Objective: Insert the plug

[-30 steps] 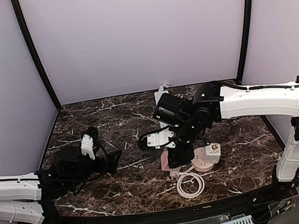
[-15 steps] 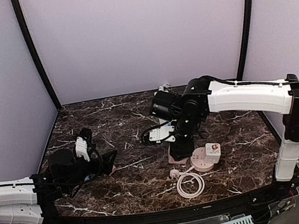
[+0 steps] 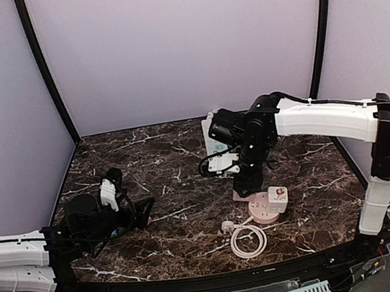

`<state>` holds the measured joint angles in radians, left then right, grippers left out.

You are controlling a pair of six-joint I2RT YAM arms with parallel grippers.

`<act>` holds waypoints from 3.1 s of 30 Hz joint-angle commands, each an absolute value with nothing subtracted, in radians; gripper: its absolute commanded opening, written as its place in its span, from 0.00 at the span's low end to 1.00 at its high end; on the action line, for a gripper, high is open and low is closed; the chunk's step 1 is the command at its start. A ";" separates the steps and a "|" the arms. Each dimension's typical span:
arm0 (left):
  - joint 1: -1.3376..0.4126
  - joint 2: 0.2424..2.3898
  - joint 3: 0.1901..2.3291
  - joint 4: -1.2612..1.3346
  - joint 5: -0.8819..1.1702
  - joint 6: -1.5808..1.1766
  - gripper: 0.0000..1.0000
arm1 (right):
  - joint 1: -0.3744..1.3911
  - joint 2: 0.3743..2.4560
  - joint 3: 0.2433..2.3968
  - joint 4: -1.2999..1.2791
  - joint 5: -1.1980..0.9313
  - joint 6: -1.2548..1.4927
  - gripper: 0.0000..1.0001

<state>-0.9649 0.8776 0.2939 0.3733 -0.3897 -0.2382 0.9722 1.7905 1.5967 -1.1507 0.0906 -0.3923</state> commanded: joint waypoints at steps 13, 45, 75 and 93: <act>-0.964 0.885 0.280 0.405 -0.359 -0.229 0.99 | 0.877 1.734 1.475 -1.087 0.016 -0.421 0.00; -0.964 0.881 0.278 0.408 -0.355 -0.229 0.99 | 0.870 1.685 1.384 -1.034 0.005 -0.414 0.00; -0.965 0.860 0.275 0.398 -0.353 -0.230 0.99 | 0.858 1.747 1.381 -1.044 -0.017 -0.356 0.00; -0.965 0.819 0.262 0.387 -0.354 -0.228 0.99 | 0.851 1.812 1.458 -1.120 0.038 -0.313 0.00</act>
<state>-0.9649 0.8352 0.2852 0.3943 -0.3569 -0.2382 0.8597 1.7874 1.4292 -1.1004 -0.0025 -0.3275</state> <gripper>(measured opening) 0.987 0.596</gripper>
